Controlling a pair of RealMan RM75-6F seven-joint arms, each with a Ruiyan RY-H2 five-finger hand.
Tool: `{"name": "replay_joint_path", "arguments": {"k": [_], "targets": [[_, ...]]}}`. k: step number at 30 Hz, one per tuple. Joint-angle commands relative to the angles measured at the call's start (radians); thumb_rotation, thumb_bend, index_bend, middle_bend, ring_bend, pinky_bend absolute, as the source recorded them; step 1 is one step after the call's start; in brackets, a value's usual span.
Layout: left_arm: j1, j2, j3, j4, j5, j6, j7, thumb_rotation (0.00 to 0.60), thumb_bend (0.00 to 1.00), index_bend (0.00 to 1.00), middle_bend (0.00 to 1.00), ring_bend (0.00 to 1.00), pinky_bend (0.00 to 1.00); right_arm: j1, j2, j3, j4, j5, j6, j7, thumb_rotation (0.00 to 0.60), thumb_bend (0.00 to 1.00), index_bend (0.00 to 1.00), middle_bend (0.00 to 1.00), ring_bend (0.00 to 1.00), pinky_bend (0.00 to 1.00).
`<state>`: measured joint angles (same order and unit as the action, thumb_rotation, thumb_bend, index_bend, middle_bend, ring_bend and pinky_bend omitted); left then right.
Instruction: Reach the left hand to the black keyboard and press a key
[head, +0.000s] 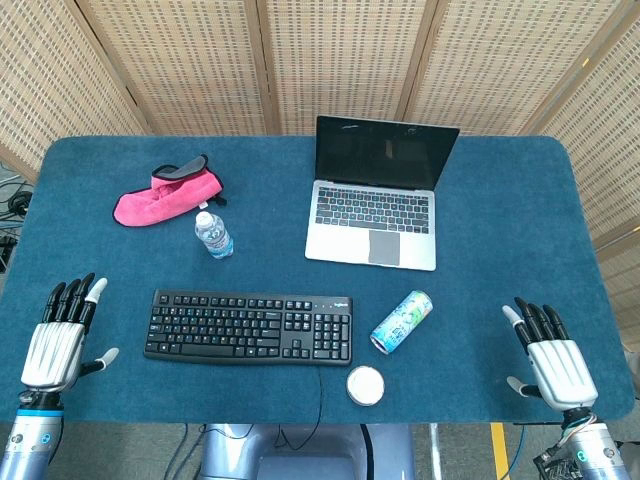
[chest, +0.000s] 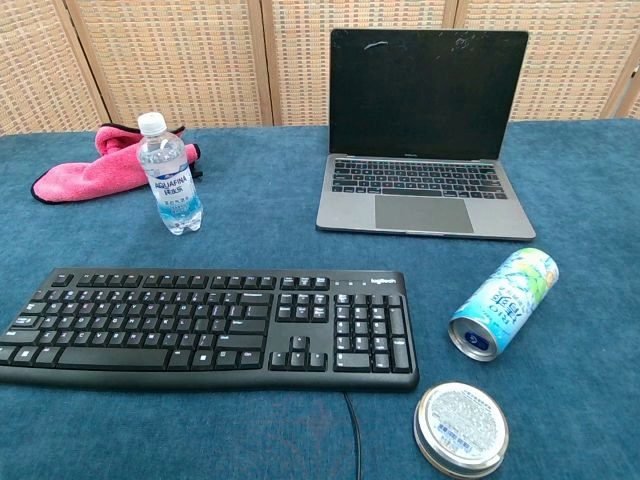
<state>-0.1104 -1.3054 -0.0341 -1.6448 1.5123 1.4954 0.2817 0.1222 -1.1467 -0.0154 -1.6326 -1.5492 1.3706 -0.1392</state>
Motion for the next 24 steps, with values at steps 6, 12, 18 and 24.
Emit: {"name": "replay_joint_path", "arguments": {"k": [6, 12, 18, 24], "targets": [[-0.001, 0.0, 0.0, 0.001, -0.001, -0.002, 0.001, 0.6, 0.16, 0.0, 0.0, 0.0, 0.0, -0.003, 0.002, 0.0, 0.0, -0.001, 0.005, 0.003, 0.6, 0.03, 0.0, 0.0, 0.0, 0.0], [0.0, 0.004, 0.001, -0.004, 0.002, -0.001, -0.006, 0.6, 0.16, 0.0, 0.0, 0.0, 0.0, -0.003, 0.001, -0.003, -0.004, -0.008, 0.006, -0.004, 0.6, 0.02, 0.0, 0.0, 0.0, 0.0], [-0.001, 0.005, 0.002, -0.003, 0.001, -0.005, -0.007, 0.6, 0.16, 0.0, 0.0, 0.0, 0.0, -0.003, -0.001, -0.001, -0.004, -0.003, 0.004, -0.009, 0.6, 0.03, 0.0, 0.0, 0.0, 0.0], [-0.002, 0.004, 0.004, -0.006, 0.003, -0.005, -0.004, 0.6, 0.16, 0.0, 0.0, 0.0, 0.0, -0.004, 0.001, 0.0, -0.003, -0.001, 0.007, -0.004, 0.6, 0.02, 0.0, 0.0, 0.0, 0.0]]}}
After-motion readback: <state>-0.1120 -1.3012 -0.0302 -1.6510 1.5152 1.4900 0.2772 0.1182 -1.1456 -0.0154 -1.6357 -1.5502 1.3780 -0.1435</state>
